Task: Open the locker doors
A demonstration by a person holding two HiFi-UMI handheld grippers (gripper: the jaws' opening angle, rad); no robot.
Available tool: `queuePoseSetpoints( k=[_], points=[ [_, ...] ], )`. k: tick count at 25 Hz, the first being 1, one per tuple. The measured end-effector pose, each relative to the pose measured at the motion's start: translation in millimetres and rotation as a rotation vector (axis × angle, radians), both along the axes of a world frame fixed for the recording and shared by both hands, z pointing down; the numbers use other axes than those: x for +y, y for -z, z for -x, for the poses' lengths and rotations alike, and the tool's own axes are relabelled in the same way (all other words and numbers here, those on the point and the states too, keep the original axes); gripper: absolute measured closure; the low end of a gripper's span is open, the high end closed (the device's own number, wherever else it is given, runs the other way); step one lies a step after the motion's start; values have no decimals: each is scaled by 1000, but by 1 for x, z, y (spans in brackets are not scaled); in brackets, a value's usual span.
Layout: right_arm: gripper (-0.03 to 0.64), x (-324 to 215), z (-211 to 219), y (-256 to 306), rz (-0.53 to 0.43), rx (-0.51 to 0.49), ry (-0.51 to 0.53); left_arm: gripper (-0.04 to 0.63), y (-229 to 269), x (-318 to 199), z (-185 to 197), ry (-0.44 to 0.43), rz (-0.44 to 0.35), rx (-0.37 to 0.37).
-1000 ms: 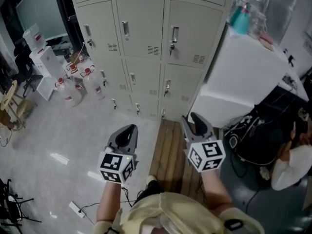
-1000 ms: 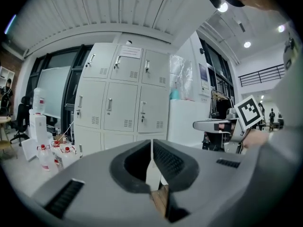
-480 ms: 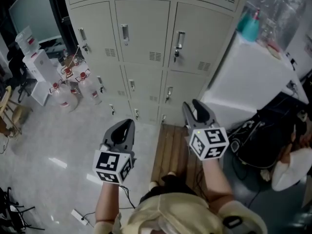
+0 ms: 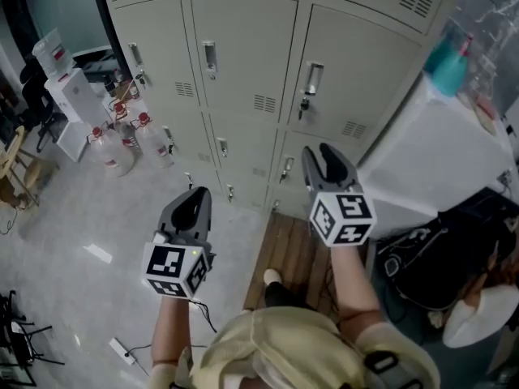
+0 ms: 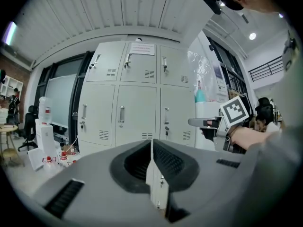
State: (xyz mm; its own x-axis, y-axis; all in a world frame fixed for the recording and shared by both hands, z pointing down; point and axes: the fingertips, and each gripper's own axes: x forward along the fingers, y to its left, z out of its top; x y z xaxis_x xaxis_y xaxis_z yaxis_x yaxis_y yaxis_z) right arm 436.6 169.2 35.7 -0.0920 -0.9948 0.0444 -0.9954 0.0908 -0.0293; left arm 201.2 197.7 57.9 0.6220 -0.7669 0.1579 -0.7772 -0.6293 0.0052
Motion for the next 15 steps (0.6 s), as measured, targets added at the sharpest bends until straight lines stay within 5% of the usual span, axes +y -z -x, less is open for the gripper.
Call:
queuePoseSetpoints(
  k=[15],
  points=[
    [499,-135,-48,12,-25,37,15,592,2,-86,-28,121,-6,7]
  ],
)
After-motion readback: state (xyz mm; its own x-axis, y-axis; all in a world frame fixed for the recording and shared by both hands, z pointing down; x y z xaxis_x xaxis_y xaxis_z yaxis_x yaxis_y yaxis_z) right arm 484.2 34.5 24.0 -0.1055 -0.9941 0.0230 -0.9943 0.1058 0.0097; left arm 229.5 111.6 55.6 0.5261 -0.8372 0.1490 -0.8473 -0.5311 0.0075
